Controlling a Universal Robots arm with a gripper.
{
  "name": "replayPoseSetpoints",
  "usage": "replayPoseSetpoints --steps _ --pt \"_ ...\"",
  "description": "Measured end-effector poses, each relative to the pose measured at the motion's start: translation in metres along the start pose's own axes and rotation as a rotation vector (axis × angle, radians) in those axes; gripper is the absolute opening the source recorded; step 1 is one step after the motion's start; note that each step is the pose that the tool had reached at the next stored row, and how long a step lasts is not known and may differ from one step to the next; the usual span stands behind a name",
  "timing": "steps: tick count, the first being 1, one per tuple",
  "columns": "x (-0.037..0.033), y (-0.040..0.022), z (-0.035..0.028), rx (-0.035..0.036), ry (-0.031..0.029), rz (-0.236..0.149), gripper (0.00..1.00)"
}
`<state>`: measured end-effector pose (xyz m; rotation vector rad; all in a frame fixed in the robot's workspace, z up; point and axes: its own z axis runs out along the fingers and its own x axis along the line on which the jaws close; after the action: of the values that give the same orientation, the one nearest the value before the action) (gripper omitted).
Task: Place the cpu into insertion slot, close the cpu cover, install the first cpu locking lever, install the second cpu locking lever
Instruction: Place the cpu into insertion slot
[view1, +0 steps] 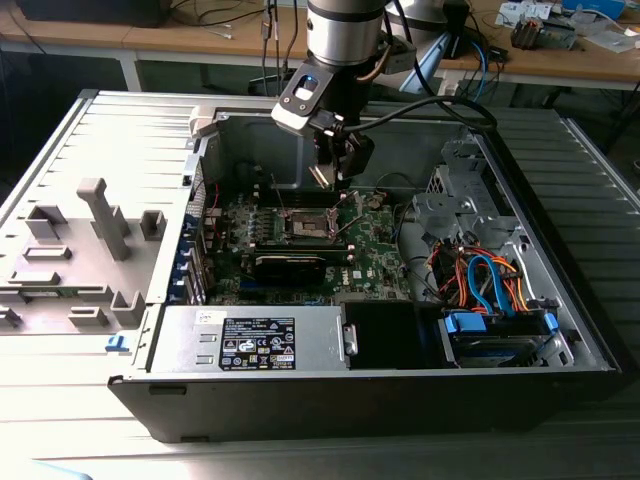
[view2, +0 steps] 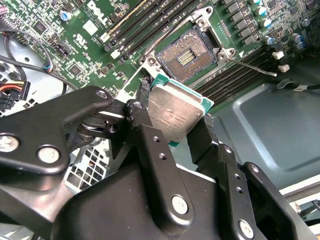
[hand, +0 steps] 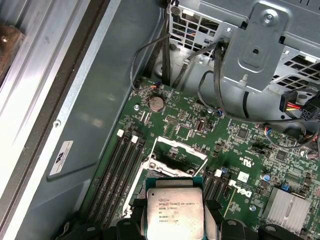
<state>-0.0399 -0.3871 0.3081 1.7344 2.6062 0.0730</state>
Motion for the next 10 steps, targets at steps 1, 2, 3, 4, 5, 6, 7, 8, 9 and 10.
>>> replayPoseSetpoints --steps 1,2,3,4,5,6,7,8,9,10 --pt "0.0 0.0 0.0 0.0001 -0.0001 0.001 0.55" --pt "0.0 0.0 0.0 0.0 -0.0002 0.002 0.55" --pt "0.0 0.0 0.0001 0.0 -0.0002 0.003 0.55" --pt "0.0 0.0 0.0001 -0.0001 -0.0002 0.004 0.55" --pt "0.0 0.0 0.0001 -0.0001 -0.0003 0.005 0.55" --pt "0.0 0.0 0.0001 -0.0001 -0.0003 0.006 0.55" --pt "0.0 0.0 0.0001 -0.0001 -0.0004 0.007 0.55" --pt "0.0 0.0 0.0001 -0.0001 -0.0004 0.008 0.55" --pt "0.0 0.0 0.0001 -0.0001 -0.0004 0.009 0.55" --pt "0.0 0.0 0.0001 -0.0002 -0.0005 0.009 0.55"
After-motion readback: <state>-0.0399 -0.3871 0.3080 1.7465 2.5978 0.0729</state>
